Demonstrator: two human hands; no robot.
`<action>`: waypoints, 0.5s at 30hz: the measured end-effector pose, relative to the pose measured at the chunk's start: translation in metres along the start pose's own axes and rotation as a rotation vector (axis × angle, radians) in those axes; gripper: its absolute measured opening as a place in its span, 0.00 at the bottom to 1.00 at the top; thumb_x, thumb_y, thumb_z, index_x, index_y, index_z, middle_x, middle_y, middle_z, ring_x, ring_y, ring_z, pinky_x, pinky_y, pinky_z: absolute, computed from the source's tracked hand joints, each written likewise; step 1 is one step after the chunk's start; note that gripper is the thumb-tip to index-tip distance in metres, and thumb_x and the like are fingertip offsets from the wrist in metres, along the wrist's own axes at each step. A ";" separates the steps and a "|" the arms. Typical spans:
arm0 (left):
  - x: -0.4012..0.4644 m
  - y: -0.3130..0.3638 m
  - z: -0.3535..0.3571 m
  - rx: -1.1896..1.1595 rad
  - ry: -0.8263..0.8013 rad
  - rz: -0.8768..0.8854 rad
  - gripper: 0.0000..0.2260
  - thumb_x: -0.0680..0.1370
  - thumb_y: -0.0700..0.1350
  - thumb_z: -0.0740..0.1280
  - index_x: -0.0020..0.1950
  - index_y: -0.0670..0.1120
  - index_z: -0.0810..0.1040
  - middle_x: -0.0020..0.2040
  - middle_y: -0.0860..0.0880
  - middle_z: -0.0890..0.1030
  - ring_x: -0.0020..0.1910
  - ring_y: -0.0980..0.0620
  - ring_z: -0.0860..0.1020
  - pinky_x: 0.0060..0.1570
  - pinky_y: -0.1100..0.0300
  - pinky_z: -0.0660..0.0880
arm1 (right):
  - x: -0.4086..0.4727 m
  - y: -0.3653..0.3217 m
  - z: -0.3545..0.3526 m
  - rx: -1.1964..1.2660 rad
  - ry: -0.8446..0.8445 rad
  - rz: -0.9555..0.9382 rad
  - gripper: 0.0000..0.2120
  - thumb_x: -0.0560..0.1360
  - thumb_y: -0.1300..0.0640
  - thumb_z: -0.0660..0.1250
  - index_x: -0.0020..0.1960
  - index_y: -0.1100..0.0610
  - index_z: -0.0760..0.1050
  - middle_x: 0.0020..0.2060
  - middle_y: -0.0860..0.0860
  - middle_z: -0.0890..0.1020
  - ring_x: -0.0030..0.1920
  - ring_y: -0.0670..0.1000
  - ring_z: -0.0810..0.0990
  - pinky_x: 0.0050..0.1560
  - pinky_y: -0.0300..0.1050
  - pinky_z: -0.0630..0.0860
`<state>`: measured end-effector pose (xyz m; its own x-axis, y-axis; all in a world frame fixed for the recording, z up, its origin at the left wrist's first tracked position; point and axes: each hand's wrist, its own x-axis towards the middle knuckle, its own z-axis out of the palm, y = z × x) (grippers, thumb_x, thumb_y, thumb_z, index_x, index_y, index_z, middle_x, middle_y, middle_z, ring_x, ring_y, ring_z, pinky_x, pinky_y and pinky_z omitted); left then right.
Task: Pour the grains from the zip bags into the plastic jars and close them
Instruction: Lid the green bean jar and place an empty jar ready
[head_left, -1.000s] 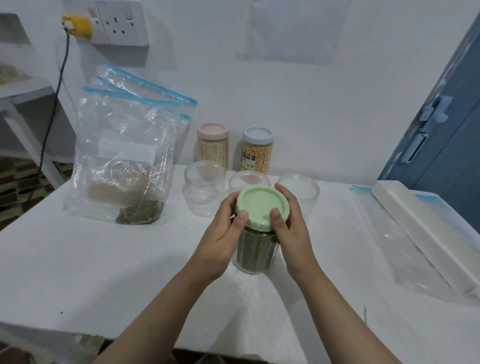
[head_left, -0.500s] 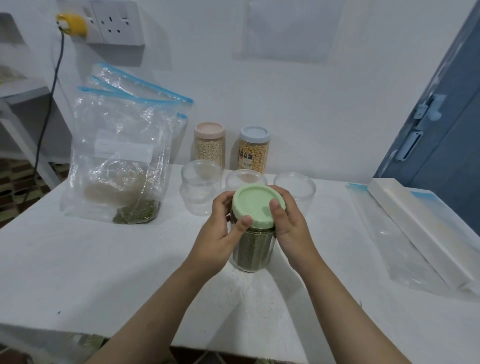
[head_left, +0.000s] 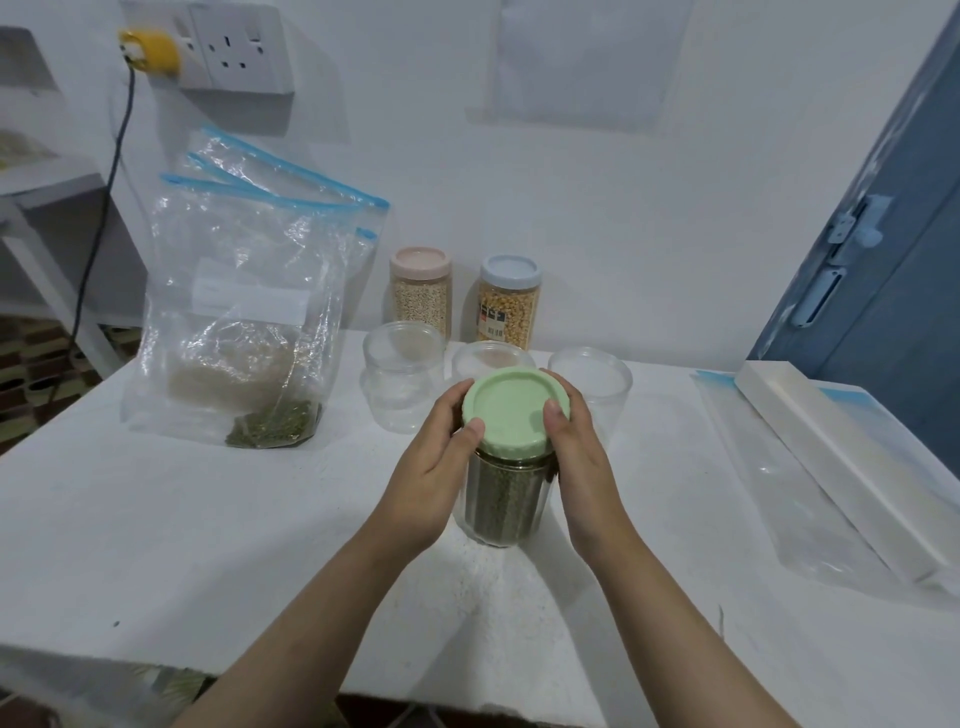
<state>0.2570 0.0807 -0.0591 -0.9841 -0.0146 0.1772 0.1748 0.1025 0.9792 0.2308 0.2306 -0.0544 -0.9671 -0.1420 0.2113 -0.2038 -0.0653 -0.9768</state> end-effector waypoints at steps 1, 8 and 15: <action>0.000 0.001 0.001 -0.002 0.002 -0.005 0.15 0.83 0.51 0.56 0.71 0.59 0.64 0.63 0.66 0.73 0.61 0.75 0.70 0.54 0.78 0.67 | 0.000 0.000 0.000 -0.009 0.028 0.013 0.10 0.83 0.44 0.56 0.62 0.39 0.71 0.52 0.33 0.81 0.56 0.34 0.78 0.56 0.37 0.76; 0.001 -0.003 0.000 -0.012 0.017 -0.014 0.26 0.78 0.61 0.55 0.76 0.56 0.65 0.70 0.61 0.72 0.68 0.68 0.68 0.64 0.73 0.67 | 0.004 0.002 0.010 -0.022 0.177 0.034 0.08 0.83 0.49 0.58 0.59 0.48 0.72 0.54 0.44 0.80 0.55 0.42 0.79 0.56 0.43 0.77; 0.000 0.007 0.002 -0.072 0.006 -0.035 0.21 0.76 0.60 0.58 0.69 0.61 0.67 0.64 0.65 0.74 0.61 0.73 0.72 0.53 0.78 0.69 | 0.000 0.000 0.005 0.024 0.130 0.078 0.10 0.82 0.45 0.59 0.61 0.44 0.73 0.54 0.41 0.81 0.55 0.40 0.80 0.56 0.43 0.78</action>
<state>0.2579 0.0837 -0.0529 -0.9894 -0.0226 0.1435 0.1428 0.0303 0.9893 0.2319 0.2258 -0.0545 -0.9917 -0.0190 0.1270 -0.1250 -0.0823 -0.9887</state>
